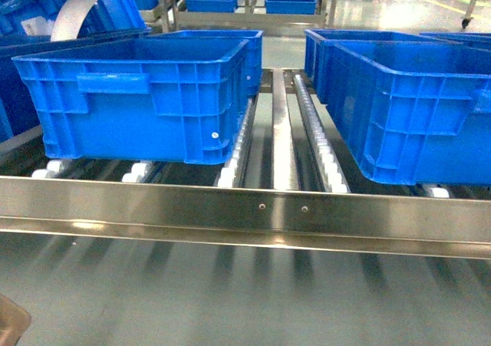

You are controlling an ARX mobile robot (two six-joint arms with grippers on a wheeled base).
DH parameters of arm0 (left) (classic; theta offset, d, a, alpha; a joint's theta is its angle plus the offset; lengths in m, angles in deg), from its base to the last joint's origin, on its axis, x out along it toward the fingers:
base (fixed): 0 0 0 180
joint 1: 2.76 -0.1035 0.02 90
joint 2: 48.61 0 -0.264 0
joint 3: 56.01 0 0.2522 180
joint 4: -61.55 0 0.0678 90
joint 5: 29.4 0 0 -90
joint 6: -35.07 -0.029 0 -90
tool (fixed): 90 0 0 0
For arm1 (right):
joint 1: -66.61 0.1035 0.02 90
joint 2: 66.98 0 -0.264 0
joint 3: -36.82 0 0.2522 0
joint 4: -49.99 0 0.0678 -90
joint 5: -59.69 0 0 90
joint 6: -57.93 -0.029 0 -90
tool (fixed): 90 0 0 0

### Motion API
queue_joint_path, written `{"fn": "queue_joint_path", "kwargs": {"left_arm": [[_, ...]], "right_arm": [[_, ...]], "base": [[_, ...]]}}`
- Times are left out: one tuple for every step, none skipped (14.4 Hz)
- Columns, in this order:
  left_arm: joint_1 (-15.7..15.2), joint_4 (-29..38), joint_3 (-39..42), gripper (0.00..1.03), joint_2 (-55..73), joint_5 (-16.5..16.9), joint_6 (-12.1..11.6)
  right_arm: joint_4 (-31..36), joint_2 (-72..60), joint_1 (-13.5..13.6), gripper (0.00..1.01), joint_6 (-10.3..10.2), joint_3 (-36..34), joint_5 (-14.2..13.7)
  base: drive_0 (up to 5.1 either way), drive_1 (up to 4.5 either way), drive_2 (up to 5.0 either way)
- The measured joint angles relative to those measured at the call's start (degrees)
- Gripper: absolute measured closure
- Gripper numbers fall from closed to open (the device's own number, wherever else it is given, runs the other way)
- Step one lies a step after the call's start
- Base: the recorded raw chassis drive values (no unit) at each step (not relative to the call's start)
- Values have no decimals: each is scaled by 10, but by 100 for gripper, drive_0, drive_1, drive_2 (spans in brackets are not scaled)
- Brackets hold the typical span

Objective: Place part in tray to right shelf

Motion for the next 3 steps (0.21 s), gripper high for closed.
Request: {"fn": "queue_joint_path", "kwargs": {"left_arm": [[0,0,0,91,0,0,0],[0,0,0,91,0,0,0],[0,0,0,91,0,0,0]], "right_arm": [[0,0,0,3,0,0,0],[0,0,0,3,0,0,0],[0,0,0,3,0,0,0]], "base": [[0,0,0],[0,0,0],[0,0,0]]}}
